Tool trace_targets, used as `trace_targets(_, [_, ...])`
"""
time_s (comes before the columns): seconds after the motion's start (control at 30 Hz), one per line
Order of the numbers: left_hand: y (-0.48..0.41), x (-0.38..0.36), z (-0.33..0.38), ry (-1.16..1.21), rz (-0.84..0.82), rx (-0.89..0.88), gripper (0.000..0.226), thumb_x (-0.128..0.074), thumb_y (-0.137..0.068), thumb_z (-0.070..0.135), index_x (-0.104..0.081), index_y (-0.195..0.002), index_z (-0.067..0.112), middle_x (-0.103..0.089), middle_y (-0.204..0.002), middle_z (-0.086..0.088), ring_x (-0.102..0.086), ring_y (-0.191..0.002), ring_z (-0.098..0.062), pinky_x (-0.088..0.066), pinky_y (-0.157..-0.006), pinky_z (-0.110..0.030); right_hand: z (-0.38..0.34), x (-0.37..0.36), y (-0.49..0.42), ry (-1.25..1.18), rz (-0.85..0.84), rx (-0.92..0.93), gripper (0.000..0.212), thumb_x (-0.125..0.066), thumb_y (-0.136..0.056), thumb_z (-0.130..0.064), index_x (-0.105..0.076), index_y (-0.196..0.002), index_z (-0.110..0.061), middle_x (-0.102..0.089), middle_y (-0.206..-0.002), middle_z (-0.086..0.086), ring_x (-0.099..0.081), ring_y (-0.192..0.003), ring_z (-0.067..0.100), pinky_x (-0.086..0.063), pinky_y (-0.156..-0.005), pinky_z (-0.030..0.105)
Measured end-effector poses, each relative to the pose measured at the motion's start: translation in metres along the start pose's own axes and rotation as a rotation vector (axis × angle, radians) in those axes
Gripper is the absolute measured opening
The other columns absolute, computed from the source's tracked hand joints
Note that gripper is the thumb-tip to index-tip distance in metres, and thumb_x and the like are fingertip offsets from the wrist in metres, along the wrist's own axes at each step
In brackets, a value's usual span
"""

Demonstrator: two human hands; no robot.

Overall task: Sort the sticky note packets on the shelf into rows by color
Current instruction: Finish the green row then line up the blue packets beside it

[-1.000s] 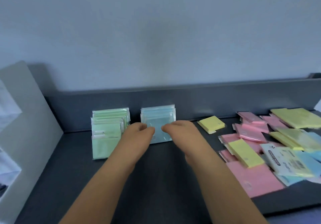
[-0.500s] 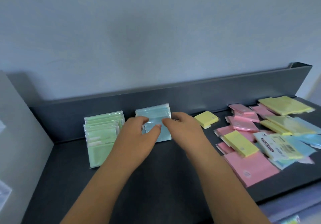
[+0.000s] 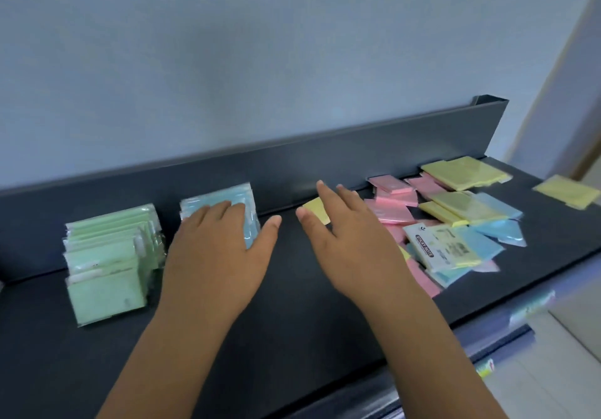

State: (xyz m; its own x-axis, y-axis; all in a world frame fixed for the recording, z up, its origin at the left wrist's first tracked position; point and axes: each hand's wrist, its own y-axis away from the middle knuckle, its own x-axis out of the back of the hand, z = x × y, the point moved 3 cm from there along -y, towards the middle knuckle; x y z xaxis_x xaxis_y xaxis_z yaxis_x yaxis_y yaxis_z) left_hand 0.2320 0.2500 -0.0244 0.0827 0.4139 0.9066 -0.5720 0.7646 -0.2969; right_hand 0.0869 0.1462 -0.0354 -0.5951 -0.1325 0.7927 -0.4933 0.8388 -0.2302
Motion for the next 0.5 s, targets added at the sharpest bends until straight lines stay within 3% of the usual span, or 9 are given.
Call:
trace_targets(0.07, [0.001,-0.006,0.024,0.058,0.007,0.044,0.056,-0.036,-0.094,0.07,-0.058,-0.09,0.018,-0.065,-0.101,0.0,-0.057,-0.105,-0.027,-0.047,-0.088,-0.044,0.017,0.014,0.002,-0.033,-0.02,0.005,0.067,-0.033,-0.101,-0.065,-0.023,-0.161,-0.037,-0.019,-0.171,-0.005,-0.009,-0.158,0.014,-0.018,-0.125,0.04])
trace_targets(0.17, [-0.003,-0.025,0.062,0.081,0.0,0.024,0.067,-0.038,-0.094,0.07,-0.063,-0.126,0.016,-0.063,-0.133,-0.002,-0.05,-0.128,-0.026,-0.044,-0.105,-0.043,0.049,0.04,0.003,-0.026,-0.015,0.039,0.065,-0.034,-0.102,-0.064,-0.025,-0.16,-0.037,-0.022,-0.169,-0.007,-0.013,-0.157,0.013,-0.023,-0.124,0.041])
trace_targets(0.23, [-0.006,-0.035,0.09,0.085,-0.024,-0.01,0.072,-0.039,-0.092,0.07,-0.059,-0.135,0.016,-0.059,-0.141,-0.002,-0.047,-0.134,-0.026,-0.041,-0.111,-0.043,0.076,0.06,0.004,-0.007,-0.001,0.063,0.064,-0.037,-0.102,-0.061,-0.03,-0.159,-0.034,-0.028,-0.167,-0.007,-0.021,-0.154,0.015,-0.028,-0.122,0.04])
trace_targets(0.4, [-0.003,-0.065,0.167,0.145,-0.022,-0.043,0.063,-0.044,-0.093,0.068,-0.064,-0.126,0.019,-0.061,-0.135,0.001,-0.048,-0.132,-0.025,-0.039,-0.113,-0.043,0.151,0.114,0.006,-0.011,0.001,0.066,0.055,-0.044,-0.104,-0.051,-0.04,-0.154,-0.029,-0.041,-0.156,-0.011,-0.036,-0.143,0.012,-0.036,-0.107,0.031])
trace_targets(0.5, [0.003,-0.079,0.21,0.147,-0.033,-0.086,0.063,-0.037,-0.089,0.071,-0.067,-0.113,0.021,-0.064,-0.119,0.003,-0.052,-0.121,-0.024,-0.043,-0.104,-0.041,0.18,0.136,0.004,-0.056,0.004,0.063,0.048,-0.046,-0.104,-0.049,-0.047,-0.147,-0.028,-0.045,-0.15,-0.013,-0.04,-0.136,0.009,-0.034,-0.096,0.024])
